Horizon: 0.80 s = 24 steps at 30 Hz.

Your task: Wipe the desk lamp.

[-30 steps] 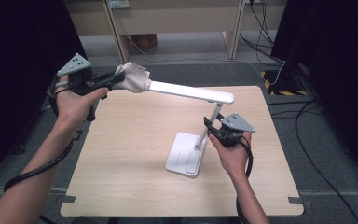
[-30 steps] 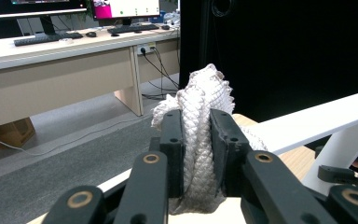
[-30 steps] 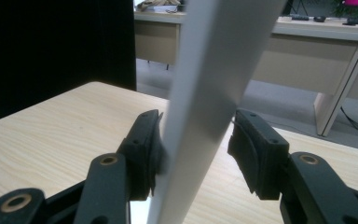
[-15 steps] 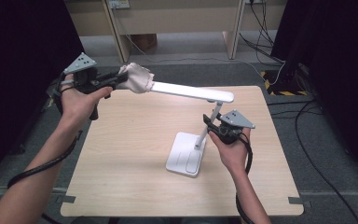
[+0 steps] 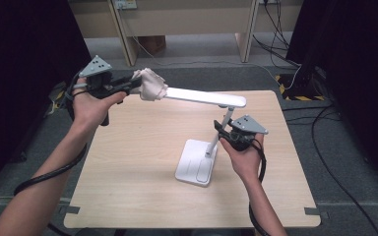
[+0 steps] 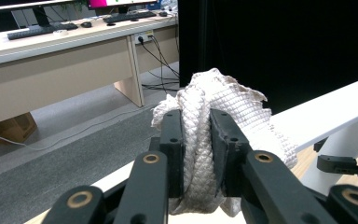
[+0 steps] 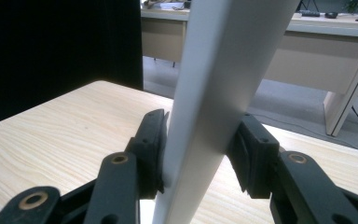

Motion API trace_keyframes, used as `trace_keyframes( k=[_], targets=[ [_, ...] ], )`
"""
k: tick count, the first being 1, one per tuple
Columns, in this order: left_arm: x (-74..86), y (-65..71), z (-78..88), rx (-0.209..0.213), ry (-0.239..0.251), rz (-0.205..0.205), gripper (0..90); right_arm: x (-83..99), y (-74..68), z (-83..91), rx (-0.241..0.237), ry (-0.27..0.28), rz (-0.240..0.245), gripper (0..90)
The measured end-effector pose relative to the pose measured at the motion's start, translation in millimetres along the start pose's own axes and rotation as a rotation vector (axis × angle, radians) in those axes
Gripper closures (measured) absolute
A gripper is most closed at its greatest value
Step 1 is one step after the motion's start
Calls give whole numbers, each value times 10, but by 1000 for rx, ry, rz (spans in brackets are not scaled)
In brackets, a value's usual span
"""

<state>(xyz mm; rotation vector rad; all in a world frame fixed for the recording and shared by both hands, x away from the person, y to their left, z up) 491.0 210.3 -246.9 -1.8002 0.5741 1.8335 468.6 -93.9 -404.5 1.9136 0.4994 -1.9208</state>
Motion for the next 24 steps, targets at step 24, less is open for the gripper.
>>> trace_keyframes(
  k=[24],
  targets=[
    [7,168,-135,-8,-18,-8,760,10,0,-7,3,-5,2,580]
  ],
)
Point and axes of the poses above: each handheld gripper's, and its own axes: z roughly backward along the jaws, x roughly out of its underside, y roughly to its right, the point moved 6 cm from there along -z, roughly forward along the jaws, and after that the axes turned 14 degrees about y, right-handed, at the moved point
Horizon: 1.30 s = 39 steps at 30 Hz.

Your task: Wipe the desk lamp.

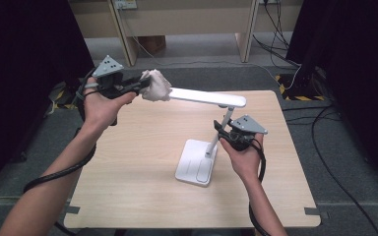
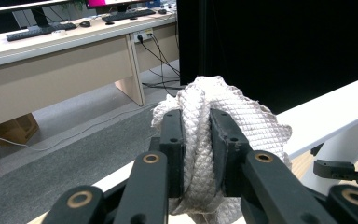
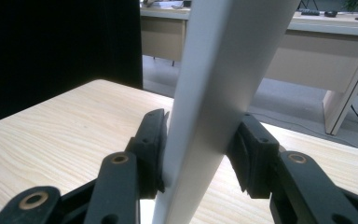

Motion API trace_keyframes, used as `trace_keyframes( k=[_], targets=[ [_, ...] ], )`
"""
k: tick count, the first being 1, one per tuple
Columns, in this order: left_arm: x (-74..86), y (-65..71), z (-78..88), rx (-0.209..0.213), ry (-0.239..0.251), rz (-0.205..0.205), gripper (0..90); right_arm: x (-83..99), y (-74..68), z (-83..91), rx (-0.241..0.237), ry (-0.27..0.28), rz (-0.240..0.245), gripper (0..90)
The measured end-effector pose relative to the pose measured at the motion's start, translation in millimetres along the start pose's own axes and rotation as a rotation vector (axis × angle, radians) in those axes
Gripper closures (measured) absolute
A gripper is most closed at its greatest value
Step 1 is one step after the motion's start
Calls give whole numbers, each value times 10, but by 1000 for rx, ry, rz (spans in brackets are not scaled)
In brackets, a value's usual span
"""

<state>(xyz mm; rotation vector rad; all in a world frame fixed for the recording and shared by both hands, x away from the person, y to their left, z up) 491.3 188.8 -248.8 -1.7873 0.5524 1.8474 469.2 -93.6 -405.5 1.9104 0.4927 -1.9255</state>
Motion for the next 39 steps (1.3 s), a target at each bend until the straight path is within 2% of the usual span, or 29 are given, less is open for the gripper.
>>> trace_keyframes(
  k=[7,25,32,39],
  targets=[
    [-12,60,-44,2,-5,-17,760,0,0,-12,-2,-2,1,580],
    [-38,147,-73,10,6,-19,761,5,10,-24,1,-6,-1,582],
    [-49,-8,120,-10,19,-9,761,4,-8,-41,-6,-6,-1,586],
    [-140,-180,297,-55,33,-27,761,12,-14,-51,-4,-10,-1,593]
  ],
)
Point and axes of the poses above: each handheld gripper's, and its own axes: z roughly backward along the jaws, x roughly out of its underside, y roughly to its right, the point moved 6 cm from there along -z, roughly forward along the jaws, and after that the axes turned 14 degrees about y, right-handed, at the moved point
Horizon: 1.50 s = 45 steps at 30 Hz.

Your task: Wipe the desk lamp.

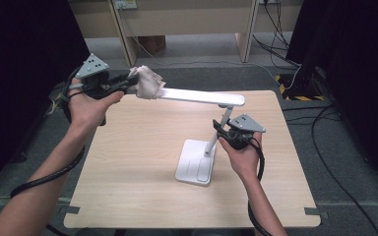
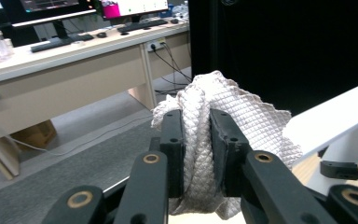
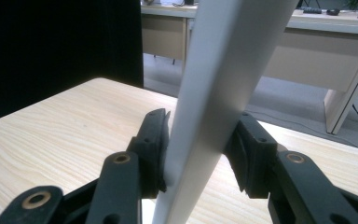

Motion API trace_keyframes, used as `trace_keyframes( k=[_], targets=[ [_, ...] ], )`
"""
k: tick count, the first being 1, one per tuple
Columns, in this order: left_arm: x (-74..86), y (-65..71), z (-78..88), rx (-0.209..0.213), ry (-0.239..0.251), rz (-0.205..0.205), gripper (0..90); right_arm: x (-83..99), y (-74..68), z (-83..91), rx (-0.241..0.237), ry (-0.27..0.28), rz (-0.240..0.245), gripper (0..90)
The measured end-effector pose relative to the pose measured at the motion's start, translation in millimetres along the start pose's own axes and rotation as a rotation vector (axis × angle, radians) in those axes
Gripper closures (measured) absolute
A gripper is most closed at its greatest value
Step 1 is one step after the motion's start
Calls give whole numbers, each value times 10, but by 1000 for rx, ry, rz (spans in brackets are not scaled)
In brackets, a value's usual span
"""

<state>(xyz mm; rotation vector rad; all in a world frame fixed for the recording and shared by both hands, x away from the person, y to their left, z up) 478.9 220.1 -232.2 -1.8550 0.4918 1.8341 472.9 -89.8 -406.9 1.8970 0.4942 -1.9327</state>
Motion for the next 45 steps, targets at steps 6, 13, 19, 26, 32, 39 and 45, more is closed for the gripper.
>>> trace_keyframes(
  k=[6,13,19,26,32,39,45],
  targets=[
    [-7,-55,46,-10,-8,-11,760,7,-9,-33,-1,2,0,608],
    [101,-135,136,-25,-26,-2,760,4,-34,-66,-6,-7,0,621],
    [125,-199,267,-51,-25,-27,759,1,-36,-73,4,-11,1,623],
    [4,-231,401,-61,4,-32,759,-3,-37,-77,6,-17,6,624],
    [-142,-123,315,-41,21,-52,759,-3,-46,-79,8,-21,-1,626],
    [-105,156,54,14,9,-54,759,-3,-38,-92,3,-22,20,633],
    [-22,384,-80,66,-12,-45,760,-1,-40,-94,2,-25,24,641]
  ],
)
Point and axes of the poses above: each handheld gripper's, and its own axes: z roughly backward along the jaws, x roughly out of its underside, y roughly to its right, the point moved 6 cm from there along -z, roughly forward along the jaws, and after that the axes turned 14 degrees about y, right-handed, at the moved point
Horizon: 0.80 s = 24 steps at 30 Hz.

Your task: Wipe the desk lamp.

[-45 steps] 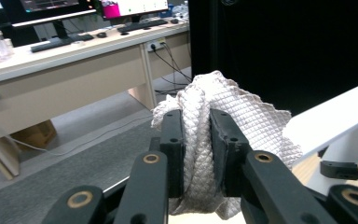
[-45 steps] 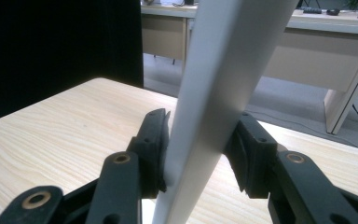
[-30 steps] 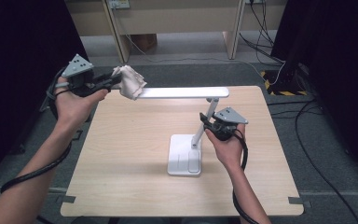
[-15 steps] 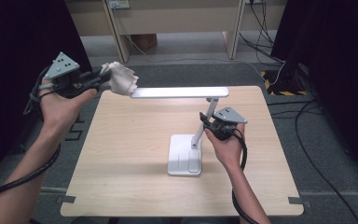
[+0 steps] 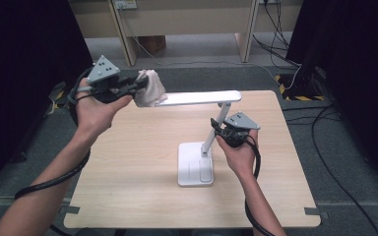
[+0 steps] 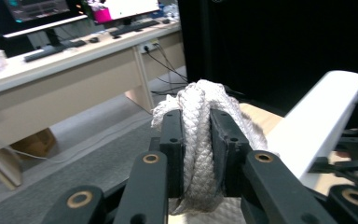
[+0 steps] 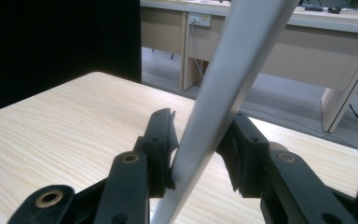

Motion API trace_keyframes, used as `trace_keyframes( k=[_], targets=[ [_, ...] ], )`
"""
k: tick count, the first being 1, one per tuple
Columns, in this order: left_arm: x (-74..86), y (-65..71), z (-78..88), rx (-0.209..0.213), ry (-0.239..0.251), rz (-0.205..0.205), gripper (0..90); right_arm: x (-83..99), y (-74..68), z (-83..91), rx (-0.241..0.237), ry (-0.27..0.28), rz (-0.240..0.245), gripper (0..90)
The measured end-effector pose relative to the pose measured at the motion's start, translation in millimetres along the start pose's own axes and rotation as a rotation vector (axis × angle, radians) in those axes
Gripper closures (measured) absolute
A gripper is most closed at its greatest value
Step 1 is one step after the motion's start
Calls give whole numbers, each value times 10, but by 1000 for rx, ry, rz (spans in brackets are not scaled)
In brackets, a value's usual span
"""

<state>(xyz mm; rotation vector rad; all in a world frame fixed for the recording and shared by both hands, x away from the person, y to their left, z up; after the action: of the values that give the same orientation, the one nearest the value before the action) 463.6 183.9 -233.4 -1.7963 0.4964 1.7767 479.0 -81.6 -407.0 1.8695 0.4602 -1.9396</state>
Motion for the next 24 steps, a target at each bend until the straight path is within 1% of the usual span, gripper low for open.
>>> trace_keyframes(
  k=[1,3,6,9,10,12,15,22,24],
  targets=[
    [11,83,-32,12,-3,-8,759,0,0,-2,3,1,2,645],
    [11,152,-59,26,0,-3,759,-1,-2,-4,2,2,0,647],
    [10,256,-98,43,-2,-10,759,-4,-7,-8,4,2,7,647],
    [20,349,-141,54,-12,-28,759,-4,-9,-8,7,1,7,648],
    [20,349,-141,54,-12,-28,759,-4,-9,-8,7,1,7,648],
    [28,406,-186,55,-20,-37,759,-3,-13,-7,10,1,6,648],
    [36,432,-225,48,-28,-47,759,-5,-12,-7,12,2,8,647],
    [36,449,-287,42,-32,-35,759,-4,-15,-2,14,1,10,645],
    [35,466,-328,42,-32,-28,759,-4,-19,-3,14,-1,7,645]
  ],
)
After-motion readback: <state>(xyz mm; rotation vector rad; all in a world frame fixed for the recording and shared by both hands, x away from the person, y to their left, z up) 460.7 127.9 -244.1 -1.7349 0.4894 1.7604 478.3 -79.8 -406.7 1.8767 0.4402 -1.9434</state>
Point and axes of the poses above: each handheld gripper's, and its own axes: z roughly backward along the jaws, x roughly out of its underside, y roughly to its right, the point moved 6 cm from there along -z, roughly forward along the jaws, and after that the axes turned 14 degrees about y, right-handed, at the moved point
